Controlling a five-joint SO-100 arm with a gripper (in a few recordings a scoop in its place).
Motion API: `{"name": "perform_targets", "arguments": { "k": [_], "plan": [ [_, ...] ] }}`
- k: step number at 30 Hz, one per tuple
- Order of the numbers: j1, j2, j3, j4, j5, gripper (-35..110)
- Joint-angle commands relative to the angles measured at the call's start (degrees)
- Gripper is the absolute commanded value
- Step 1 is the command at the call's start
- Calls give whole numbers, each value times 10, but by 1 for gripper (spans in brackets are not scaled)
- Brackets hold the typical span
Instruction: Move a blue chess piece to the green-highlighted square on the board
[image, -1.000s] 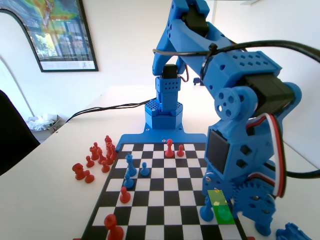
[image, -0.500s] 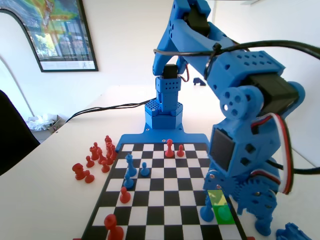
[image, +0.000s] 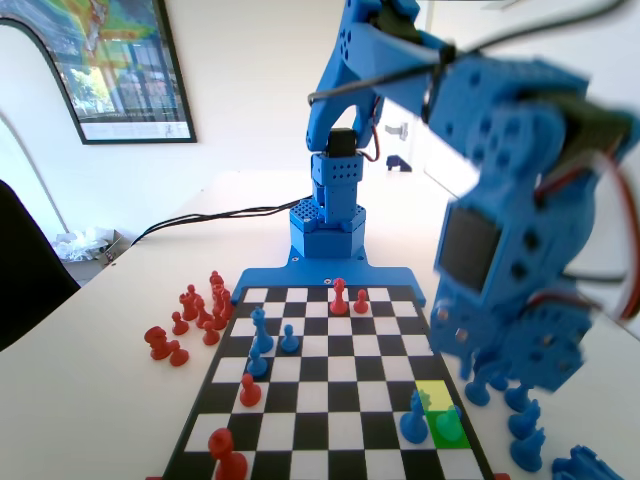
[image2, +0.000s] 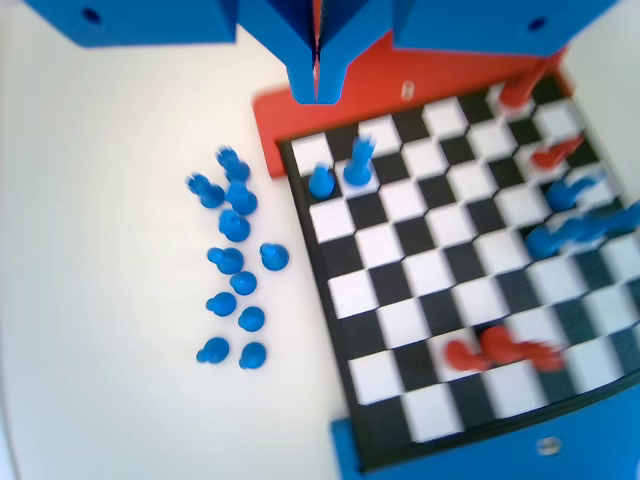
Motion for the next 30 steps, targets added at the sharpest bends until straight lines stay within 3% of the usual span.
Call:
{"name": "perform_targets", "arguments": {
  "k": [1,15,30],
  "plan": [
    [14,149,3,62,-68,1],
    [113,561,156,213,-328,1],
    [151,838,447,156,-417,1]
  ]
}}
